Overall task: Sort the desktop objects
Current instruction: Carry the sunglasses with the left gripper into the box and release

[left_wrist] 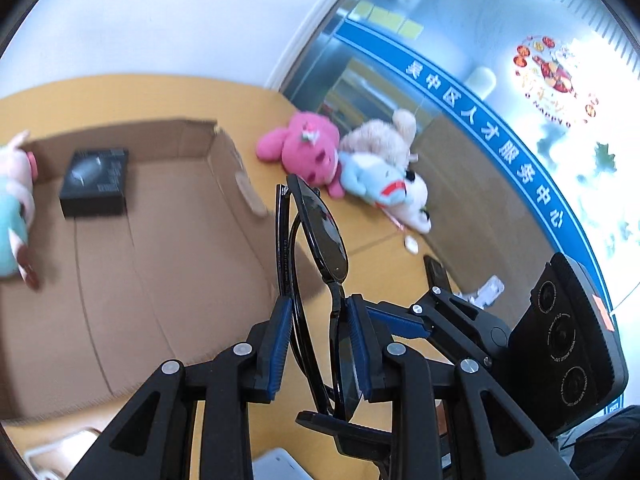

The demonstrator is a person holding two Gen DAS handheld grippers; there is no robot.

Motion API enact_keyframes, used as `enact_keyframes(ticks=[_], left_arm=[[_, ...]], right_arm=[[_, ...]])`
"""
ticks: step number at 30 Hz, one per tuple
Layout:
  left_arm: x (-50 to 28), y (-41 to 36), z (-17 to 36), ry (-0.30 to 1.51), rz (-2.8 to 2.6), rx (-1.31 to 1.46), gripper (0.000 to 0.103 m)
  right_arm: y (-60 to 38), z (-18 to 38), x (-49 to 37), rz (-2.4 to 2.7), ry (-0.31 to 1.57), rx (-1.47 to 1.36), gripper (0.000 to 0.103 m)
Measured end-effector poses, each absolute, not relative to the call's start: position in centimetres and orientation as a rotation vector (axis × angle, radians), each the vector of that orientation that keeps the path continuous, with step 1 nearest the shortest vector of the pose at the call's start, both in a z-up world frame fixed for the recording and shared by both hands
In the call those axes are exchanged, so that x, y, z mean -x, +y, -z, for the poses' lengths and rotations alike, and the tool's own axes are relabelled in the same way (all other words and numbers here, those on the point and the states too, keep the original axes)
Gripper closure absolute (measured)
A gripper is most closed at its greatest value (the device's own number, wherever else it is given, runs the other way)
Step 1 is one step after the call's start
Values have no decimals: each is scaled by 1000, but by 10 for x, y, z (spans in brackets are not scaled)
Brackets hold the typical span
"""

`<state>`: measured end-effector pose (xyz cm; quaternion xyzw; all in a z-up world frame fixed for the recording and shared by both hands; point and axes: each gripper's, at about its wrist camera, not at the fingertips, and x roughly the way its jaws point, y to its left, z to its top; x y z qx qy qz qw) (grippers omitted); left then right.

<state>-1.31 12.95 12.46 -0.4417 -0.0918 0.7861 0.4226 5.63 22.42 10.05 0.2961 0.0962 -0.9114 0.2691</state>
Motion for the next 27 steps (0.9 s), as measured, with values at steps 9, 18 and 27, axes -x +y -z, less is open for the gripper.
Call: enact_keyframes(ticks=[9,18,27], left_arm=[[73,117,-164,-244,-2025,1046,77],[164,123,-158,-325,-2004,1098,77],[256,137,-82,-451,-1917,1308,78]], right_arm=[[208,-133,5,2421,365,-711,36],[208,-136,94,2354,391,-758,36],[211,-80,188,2244,394,-938,36]])
